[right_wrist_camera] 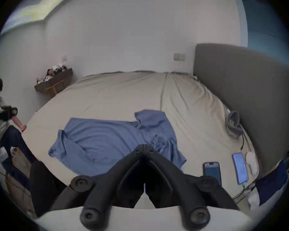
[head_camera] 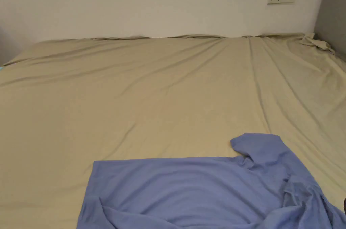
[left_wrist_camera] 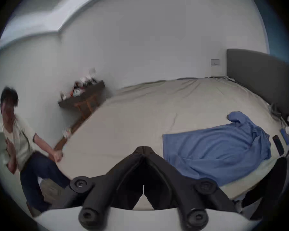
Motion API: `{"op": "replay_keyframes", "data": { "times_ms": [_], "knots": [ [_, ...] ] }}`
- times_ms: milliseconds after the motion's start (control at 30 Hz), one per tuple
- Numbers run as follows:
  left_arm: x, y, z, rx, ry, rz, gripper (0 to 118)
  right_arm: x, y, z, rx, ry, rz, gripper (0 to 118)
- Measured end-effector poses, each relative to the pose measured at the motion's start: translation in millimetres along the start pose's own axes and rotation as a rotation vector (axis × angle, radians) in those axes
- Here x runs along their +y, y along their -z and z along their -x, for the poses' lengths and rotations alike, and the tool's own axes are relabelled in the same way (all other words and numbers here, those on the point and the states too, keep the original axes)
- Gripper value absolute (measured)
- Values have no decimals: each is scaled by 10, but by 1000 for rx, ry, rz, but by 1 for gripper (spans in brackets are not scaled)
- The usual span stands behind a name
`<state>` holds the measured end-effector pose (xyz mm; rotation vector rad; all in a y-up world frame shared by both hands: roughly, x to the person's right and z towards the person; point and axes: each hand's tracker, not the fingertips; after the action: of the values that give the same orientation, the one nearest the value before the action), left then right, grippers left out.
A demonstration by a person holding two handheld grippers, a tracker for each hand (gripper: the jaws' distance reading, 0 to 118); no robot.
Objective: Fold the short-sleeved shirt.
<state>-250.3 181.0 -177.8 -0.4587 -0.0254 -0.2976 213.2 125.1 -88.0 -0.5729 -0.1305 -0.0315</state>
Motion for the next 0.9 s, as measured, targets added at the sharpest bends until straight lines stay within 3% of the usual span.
{"op": "replay_keyframes", "data": {
  "times_ms": [167,400,467,500,533,700,733,767,800,833,867,900],
  "knots": [
    [214,518,-169,-184,-85,32,0,30,113,66,65,-4,33,2],
    [235,2453,-211,-375,-302,336,1,52,269,18,88,44,54,2],
    [173,3019,-338,-348,-293,448,98,77,334,-48,81,56,71,2],
    [101,3283,-385,-357,-264,502,117,64,382,-67,80,63,81,2],
    [69,3447,-435,-328,-226,524,117,50,435,-82,76,69,97,2],
    [-263,4078,-768,-233,-45,673,117,54,660,-132,45,63,163,2],
    [-313,4151,-831,-217,-8,690,107,53,684,-132,45,61,168,2],
    [-354,4157,-841,-225,14,702,85,50,707,-130,43,57,175,2],
    [-384,4147,-813,-296,-56,676,81,43,725,-129,45,51,178,2],
    [-340,4057,-776,-240,-97,635,63,38,740,-133,46,49,182,2],
    [-310,3994,-769,-265,-110,623,23,33,765,-140,46,45,186,2],
    [-301,3962,-756,-313,-99,601,2,27,804,-154,46,42,190,2]
  ]
}}
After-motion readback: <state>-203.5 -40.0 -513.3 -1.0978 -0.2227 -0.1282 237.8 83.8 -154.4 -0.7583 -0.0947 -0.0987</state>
